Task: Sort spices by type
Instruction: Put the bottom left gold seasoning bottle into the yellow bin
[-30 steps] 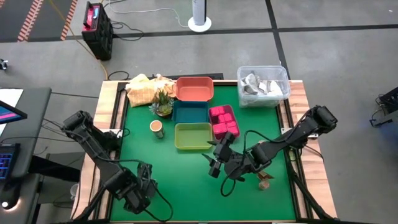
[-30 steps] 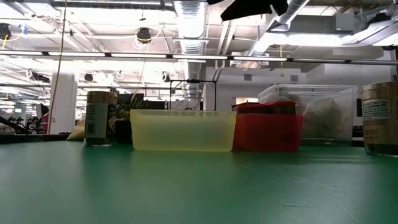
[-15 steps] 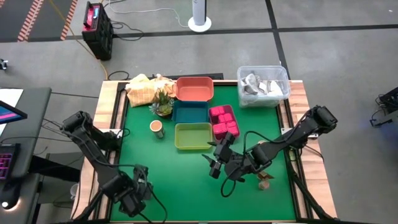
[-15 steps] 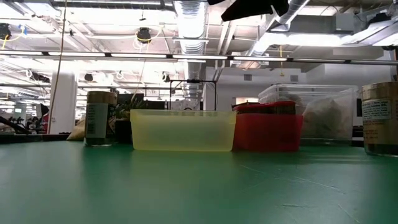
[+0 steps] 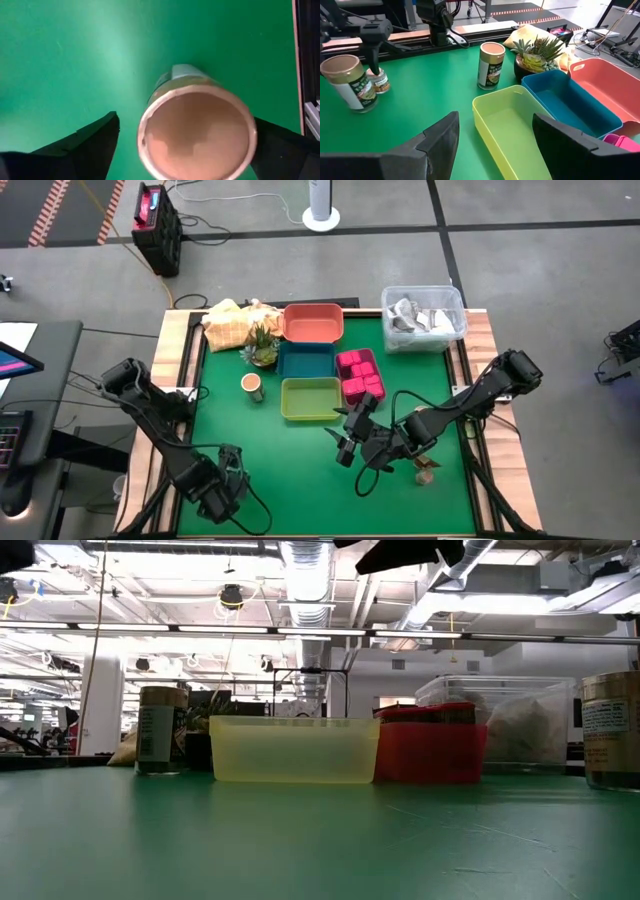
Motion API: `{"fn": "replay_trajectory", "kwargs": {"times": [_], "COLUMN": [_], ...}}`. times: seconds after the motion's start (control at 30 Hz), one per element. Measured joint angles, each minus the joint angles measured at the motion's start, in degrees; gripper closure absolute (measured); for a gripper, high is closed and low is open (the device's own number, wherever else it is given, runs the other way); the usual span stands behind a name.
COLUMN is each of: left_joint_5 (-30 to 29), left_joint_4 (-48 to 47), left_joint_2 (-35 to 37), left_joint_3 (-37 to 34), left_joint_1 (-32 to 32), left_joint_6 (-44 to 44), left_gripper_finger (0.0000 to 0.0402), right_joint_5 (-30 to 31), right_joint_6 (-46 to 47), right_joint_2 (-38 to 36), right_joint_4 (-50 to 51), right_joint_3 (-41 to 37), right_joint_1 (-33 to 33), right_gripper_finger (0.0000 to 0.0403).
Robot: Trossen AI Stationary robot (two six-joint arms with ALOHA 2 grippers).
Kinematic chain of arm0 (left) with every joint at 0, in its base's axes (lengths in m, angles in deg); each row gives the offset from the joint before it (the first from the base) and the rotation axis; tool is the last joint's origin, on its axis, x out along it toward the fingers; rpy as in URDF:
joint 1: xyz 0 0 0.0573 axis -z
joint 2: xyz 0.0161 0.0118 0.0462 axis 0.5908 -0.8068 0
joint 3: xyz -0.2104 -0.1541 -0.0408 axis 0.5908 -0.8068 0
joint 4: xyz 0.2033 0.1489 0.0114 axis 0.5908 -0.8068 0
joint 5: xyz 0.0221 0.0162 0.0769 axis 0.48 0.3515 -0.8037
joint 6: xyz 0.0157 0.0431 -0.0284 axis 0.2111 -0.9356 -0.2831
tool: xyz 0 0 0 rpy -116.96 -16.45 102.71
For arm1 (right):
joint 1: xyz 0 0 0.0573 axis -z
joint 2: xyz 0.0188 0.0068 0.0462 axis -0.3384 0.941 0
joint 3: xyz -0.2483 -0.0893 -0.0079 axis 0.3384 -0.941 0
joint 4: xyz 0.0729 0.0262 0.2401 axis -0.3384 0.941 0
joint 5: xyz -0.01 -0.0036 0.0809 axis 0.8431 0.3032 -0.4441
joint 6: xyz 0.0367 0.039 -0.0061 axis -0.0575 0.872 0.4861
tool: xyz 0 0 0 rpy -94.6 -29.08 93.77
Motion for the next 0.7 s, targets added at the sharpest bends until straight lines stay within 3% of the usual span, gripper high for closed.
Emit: {"fn": "replay_trajectory", "kwargs": {"times": [0.27, 0.53, 0.7], "left_joint_5": [-1.76, -3.61, -3.75], "left_joint_4": [0.85, 0.53, -0.36], "left_joint_2": [0.09, 0.12, 0.09], "left_joint_3": [-1.02, -0.64, 3.13], "left_joint_1": [-3.54, -9.17, -12.79], "left_joint_6": [-2.98, -8.67, -14.24], "left_gripper_finger": [0.0131, 0.0134, 0.0134], "right_joint_5": [0.00, -0.05, -0.13], "right_joint_6": [0.00, 0.01, 0.21], "right_joint_2": [0.00, 0.00, -0.01], "right_joint_4": [0.02, 0.15, 1.39], "right_joint_3": [0.00, 0.04, 0.04], "right_joint_1": [-0.02, -0.12, -0.65], "right_gripper_finger": [0.0124, 0.0124, 0.0124]}}
